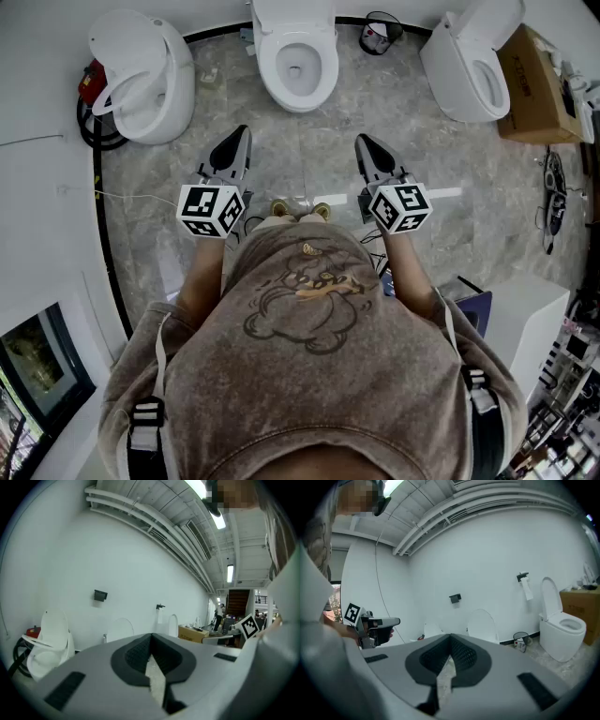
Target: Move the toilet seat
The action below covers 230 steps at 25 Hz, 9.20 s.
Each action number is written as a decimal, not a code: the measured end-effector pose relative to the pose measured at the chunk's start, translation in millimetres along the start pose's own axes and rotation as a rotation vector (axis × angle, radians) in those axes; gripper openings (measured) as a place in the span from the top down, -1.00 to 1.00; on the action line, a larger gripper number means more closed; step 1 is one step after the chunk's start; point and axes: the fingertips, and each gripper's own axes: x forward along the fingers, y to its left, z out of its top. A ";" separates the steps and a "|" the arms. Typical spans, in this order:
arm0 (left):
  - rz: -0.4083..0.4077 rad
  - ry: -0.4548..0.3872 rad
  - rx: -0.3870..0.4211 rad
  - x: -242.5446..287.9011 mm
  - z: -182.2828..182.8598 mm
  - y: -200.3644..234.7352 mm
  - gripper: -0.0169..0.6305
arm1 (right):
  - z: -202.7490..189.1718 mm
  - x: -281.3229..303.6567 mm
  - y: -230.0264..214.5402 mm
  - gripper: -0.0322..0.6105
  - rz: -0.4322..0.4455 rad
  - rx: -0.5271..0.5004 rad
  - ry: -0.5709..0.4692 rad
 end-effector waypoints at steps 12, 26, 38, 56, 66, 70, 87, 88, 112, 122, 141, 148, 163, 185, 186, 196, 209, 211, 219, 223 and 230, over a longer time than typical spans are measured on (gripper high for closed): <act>-0.071 0.039 0.045 8.4 -23.0 23.5 0.92 | -23.9 28.3 16.5 0.90 -0.068 0.025 -0.011; -0.086 0.035 0.010 59.7 -27.6 57.1 0.92 | -23.1 83.8 -4.8 0.90 -0.074 0.053 -0.018; -0.068 0.034 -0.016 145.1 -3.7 79.5 0.92 | 12.2 154.7 -58.5 0.90 -0.034 0.062 0.006; 0.074 0.031 -0.031 258.9 33.8 97.4 0.92 | 70.4 255.8 -155.9 0.90 0.115 0.076 0.042; 0.178 0.012 -0.043 298.3 39.2 109.4 0.92 | 84.5 297.8 -189.2 0.90 0.217 0.049 0.084; 0.190 0.017 -0.048 306.5 37.6 119.0 0.92 | 83.1 307.5 -192.8 0.90 0.223 0.056 0.092; 0.097 0.097 -0.069 349.4 29.1 166.4 0.92 | 73.3 346.4 -192.2 0.90 0.130 0.111 0.123; 0.090 0.103 -0.070 352.0 26.2 168.7 0.92 | 70.5 349.1 -193.0 0.90 0.124 0.114 0.126; 0.025 0.216 -0.100 409.5 -81.8 207.5 0.92 | -25.0 393.7 -231.5 0.90 0.054 0.148 0.225; 0.037 0.264 -0.114 415.6 -139.3 210.1 0.92 | -65.1 401.9 -248.2 0.90 0.045 0.168 0.242; 0.047 0.294 -0.153 416.3 -211.7 203.8 0.92 | -136.5 406.1 -251.6 0.82 0.042 0.196 0.307; 0.009 0.324 -0.177 411.1 -226.4 201.3 0.62 | -150.0 409.4 -246.0 0.51 0.061 0.238 0.314; 0.034 0.385 -0.273 409.6 -280.9 207.2 -0.25 | -205.6 412.4 -253.0 -0.74 0.075 0.319 0.409; 0.052 0.688 -0.441 379.2 -444.4 206.1 -0.35 | -349.3 378.5 -276.1 -0.75 0.042 0.472 0.685; 0.053 0.698 -0.449 377.9 -450.1 205.5 -0.36 | -354.5 377.4 -275.4 -0.75 0.046 0.469 0.698; 0.062 0.776 -0.525 374.2 -490.5 198.1 -0.38 | -391.3 380.4 -270.5 -0.75 0.048 0.511 0.760; 0.012 0.819 -0.606 374.2 -501.9 188.0 -0.37 | -410.6 394.2 -256.7 -0.74 0.044 0.528 0.801; 0.009 0.814 -0.613 374.4 -498.9 186.8 -0.37 | -408.3 395.6 -256.2 -0.74 0.027 0.561 0.787; -0.005 0.824 -0.631 373.0 -491.3 180.3 -0.37 | -401.0 393.9 -254.8 -0.73 0.001 0.580 0.786; 0.005 0.794 -0.660 373.5 -480.2 179.3 -0.37 | -390.9 391.1 -252.3 -0.73 0.017 0.576 0.782; -0.019 0.768 -0.687 372.1 -460.3 174.7 -0.37 | -373.0 384.1 -249.2 -0.73 0.055 0.552 0.778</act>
